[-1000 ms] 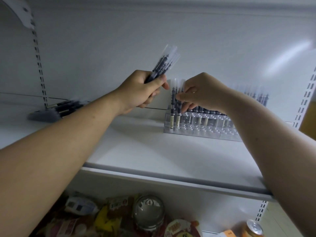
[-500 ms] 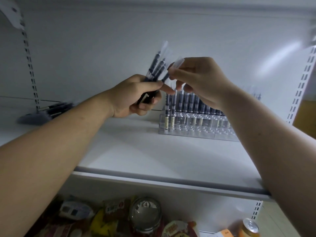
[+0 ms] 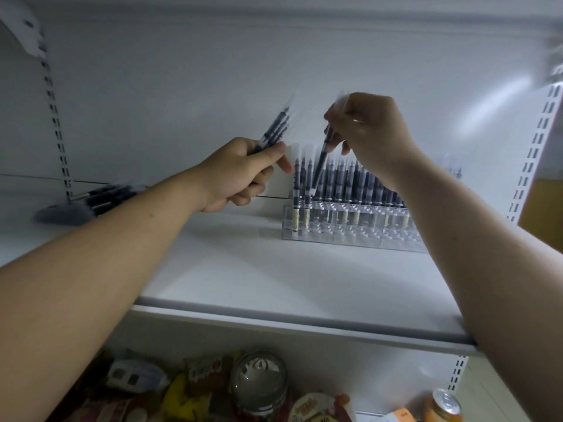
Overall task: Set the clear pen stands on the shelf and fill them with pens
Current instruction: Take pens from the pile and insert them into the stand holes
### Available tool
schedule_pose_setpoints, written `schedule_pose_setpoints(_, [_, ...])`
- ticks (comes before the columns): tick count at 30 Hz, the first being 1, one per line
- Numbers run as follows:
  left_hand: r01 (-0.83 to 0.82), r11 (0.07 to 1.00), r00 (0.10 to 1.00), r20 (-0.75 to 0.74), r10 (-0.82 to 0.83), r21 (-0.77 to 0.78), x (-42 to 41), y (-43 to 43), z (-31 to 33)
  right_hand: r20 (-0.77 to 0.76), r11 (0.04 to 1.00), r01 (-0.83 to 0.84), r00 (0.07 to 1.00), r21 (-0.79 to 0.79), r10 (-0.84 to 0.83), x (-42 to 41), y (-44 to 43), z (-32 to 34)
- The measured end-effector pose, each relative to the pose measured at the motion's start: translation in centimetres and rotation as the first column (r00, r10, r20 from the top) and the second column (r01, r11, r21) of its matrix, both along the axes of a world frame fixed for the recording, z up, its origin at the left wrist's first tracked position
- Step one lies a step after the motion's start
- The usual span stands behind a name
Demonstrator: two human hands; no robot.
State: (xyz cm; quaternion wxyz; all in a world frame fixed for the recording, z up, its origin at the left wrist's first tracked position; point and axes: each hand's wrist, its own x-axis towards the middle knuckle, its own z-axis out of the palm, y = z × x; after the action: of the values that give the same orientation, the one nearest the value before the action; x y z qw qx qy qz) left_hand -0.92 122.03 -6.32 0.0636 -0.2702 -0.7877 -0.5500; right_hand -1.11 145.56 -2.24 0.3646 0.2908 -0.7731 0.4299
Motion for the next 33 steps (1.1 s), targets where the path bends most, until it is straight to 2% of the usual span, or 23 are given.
schedule_pose_setpoints(3, [0.014,1.0,1.0,0.01,-0.014,-0.001,0.0,0.0,-0.1,0.004,0.993,0.032,0.999,0.109,-0.032,0.0,-0.1,-0.4])
schedule_pose_setpoints(12, [0.023,0.999,1.0,-0.007,-0.023,0.025,-0.2,-0.1,0.1,0.032,0.987,-0.036,0.999,0.156,0.031,0.7,0.1,-0.2])
schedule_pose_setpoints(21, [0.014,1.0,0.999,-0.034,-0.013,0.019,0.0,0.1,0.1,0.106,0.943,-0.019,0.994,0.332,-0.018,1.0,-0.3,-0.8])
schedule_pose_setpoints(33, [-0.002,1.0,0.999,-0.044,0.001,-0.029,0.1,0.1,-0.1,0.271,0.935,-0.037,0.961,0.352,-0.063,0.9,-0.1,-0.9])
